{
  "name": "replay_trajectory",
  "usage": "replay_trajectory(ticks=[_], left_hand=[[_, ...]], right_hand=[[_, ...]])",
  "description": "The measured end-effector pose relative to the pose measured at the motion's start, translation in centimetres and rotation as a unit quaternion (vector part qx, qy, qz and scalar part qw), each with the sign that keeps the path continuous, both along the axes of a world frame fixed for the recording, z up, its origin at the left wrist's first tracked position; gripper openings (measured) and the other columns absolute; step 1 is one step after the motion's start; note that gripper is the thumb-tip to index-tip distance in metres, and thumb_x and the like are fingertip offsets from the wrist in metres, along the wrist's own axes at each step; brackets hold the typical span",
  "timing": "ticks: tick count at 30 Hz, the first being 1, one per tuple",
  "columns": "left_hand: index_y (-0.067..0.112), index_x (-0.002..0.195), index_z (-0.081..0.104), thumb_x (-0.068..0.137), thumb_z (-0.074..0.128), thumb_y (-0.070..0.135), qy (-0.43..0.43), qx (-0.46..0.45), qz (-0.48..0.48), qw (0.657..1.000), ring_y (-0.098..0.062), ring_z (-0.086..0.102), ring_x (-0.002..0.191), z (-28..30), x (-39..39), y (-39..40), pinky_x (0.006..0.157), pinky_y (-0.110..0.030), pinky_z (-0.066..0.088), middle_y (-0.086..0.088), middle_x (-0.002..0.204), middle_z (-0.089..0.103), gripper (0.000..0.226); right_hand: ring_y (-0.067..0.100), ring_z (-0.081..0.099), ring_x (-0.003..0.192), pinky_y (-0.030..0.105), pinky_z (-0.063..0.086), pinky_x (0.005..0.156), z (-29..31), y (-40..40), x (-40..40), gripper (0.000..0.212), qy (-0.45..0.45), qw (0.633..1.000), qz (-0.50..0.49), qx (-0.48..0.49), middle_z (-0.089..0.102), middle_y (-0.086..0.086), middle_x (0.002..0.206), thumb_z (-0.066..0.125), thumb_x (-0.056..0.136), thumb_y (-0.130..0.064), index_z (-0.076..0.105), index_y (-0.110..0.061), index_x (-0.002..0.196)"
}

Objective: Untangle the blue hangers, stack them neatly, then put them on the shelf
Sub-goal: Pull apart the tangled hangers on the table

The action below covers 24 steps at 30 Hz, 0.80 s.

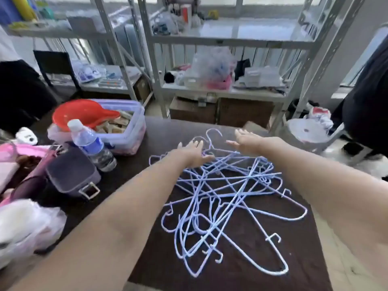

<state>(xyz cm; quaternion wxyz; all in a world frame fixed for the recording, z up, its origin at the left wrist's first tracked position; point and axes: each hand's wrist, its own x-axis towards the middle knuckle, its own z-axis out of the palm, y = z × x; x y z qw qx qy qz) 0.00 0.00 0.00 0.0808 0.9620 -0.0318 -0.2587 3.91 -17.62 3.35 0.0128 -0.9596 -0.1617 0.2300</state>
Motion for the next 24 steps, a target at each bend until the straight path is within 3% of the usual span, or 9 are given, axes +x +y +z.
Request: replay_trajectory(ticks=[5,8,10,12,14,17,21,24], left_hand=[[0.009,0.146,-0.002,0.091,0.027,0.058,0.049,0.002,-0.002,0.999,-0.022,-0.002,0.145,-6.8,-4.7,1.3,0.116,-0.05,0.002,-0.009,0.158,-0.003,0.078],[0.01,0.146,0.002,0.092,0.029,0.055,0.037,0.009,0.003,0.999,-0.025,0.001,0.145,-7.9,-5.9,1.2,0.116,-0.05,0.006,-0.011,0.158,-0.001,0.075],[0.008,0.145,0.011,0.093,0.033,0.052,-0.013,0.007,0.041,0.999,-0.03,0.012,0.143,-8.3,-6.7,0.4,0.115,-0.048,0.016,-0.014,0.156,0.01,0.072],[0.004,0.139,0.026,0.093,0.037,0.048,-0.088,0.023,0.08,0.993,-0.032,0.03,0.133,-8.7,-7.9,-1.0,0.107,-0.044,0.031,-0.017,0.146,0.031,0.064],[0.005,0.131,0.037,0.094,0.04,0.042,-0.138,0.021,0.111,0.984,-0.031,0.037,0.124,-9.5,-9.4,-2.0,0.101,-0.039,0.035,-0.016,0.135,0.043,0.052],[0.01,0.132,0.035,0.094,0.042,0.027,-0.154,0.035,0.091,0.983,-0.029,0.039,0.124,-10.7,-11.1,-2.1,0.105,-0.04,0.03,-0.012,0.134,0.046,0.043],[0.012,0.12,0.044,0.096,0.037,0.032,-0.179,0.069,0.075,0.979,-0.028,0.052,0.112,-11.2,-11.6,-1.0,0.108,-0.043,0.024,-0.008,0.117,0.06,0.032],[0.011,0.108,0.049,0.098,0.031,0.029,-0.225,0.038,0.066,0.971,-0.027,0.055,0.101,-10.2,-11.5,-0.2,0.091,-0.035,0.037,-0.008,0.107,0.062,0.028]], right_hand=[[0.031,0.011,0.142,0.04,0.014,0.115,-8.1,0.2,-3.1,0.067,0.063,0.998,0.005,-0.011,0.01,0.021,0.154,0.028,0.097,-0.042,0.009,0.003,0.142],[0.032,0.011,0.142,0.041,0.013,0.116,-10.9,-0.2,-4.8,0.067,0.083,0.995,0.033,-0.041,0.01,0.021,0.154,0.028,0.097,-0.043,0.009,0.002,0.143],[0.034,0.023,0.137,0.043,0.021,0.112,-11.7,-0.6,-5.5,0.062,0.044,0.996,0.052,-0.055,0.025,0.022,0.149,0.033,0.096,-0.04,0.019,0.002,0.139],[0.035,0.046,0.12,0.043,0.036,0.098,-12.0,-0.9,-6.1,0.043,-0.046,0.995,0.074,-0.048,0.05,0.023,0.129,0.04,0.095,-0.031,0.04,0.001,0.123],[0.034,0.055,0.104,0.042,0.043,0.085,-12.1,-1.5,-6.6,0.024,-0.12,0.99,0.078,-0.017,0.061,0.019,0.11,0.041,0.095,-0.022,0.049,-0.003,0.108],[0.033,0.058,0.096,0.041,0.044,0.077,-12.0,-2.6,-7.1,0.013,-0.146,0.985,0.084,0.036,0.065,0.016,0.099,0.044,0.092,-0.012,0.052,-0.004,0.098],[0.034,0.058,0.093,0.041,0.042,0.075,-11.0,-3.4,-7.2,0.012,-0.149,0.983,0.081,0.063,0.065,0.017,0.097,0.044,0.089,-0.006,0.052,-0.004,0.098],[0.033,0.058,0.089,0.038,0.041,0.079,-10.3,-3.7,-6.9,0.014,-0.185,0.974,0.102,0.079,0.066,0.016,0.096,0.042,0.091,-0.005,0.054,-0.004,0.099]])
